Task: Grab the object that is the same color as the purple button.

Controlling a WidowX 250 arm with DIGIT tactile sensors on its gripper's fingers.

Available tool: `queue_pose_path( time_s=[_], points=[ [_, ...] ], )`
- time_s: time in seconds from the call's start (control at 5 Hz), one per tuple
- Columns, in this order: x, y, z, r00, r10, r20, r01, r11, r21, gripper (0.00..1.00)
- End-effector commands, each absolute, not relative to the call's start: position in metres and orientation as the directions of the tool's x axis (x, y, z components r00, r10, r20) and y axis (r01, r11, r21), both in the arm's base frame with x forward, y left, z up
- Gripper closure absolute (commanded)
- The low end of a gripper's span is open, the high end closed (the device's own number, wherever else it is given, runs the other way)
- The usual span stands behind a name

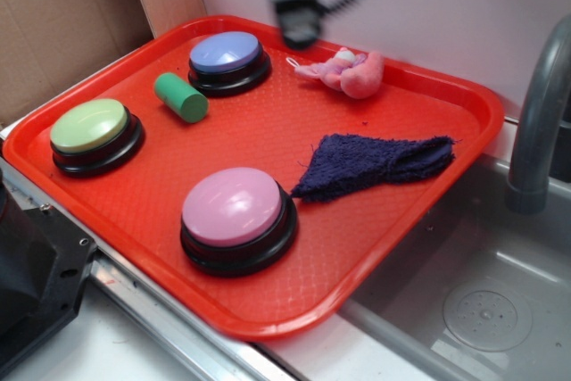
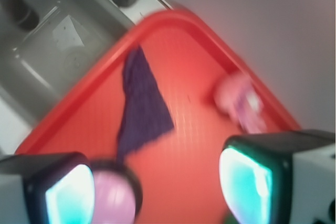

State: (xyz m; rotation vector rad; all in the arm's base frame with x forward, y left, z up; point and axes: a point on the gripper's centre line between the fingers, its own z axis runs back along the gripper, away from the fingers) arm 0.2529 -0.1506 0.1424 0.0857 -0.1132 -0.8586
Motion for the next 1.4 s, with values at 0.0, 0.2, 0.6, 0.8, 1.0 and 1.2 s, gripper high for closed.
queue_pose_path(
  time_s=[0.0,0.2,0.6,0.8,1.0,1.2],
  points=[
    [0.258,-0.176,0.112,0.646,-0.759,0.081,0.746,0.650,0.143,0.00],
    [0.257,-0.160,0.089,0.672,-0.738,0.053,0.720,0.669,0.187,0.00],
    [0.267,-0.148,0.060,0.698,-0.716,0.020,0.700,0.688,0.189,0.00],
    [0.277,-0.154,0.056,0.708,-0.705,0.043,0.687,0.701,0.190,0.00],
    [0.278,-0.158,0.033,0.706,-0.706,0.058,0.700,0.708,0.098,0.00],
    [0.264,-0.164,0.019,0.685,-0.721,0.108,0.729,0.675,-0.114,0.00]
  ],
)
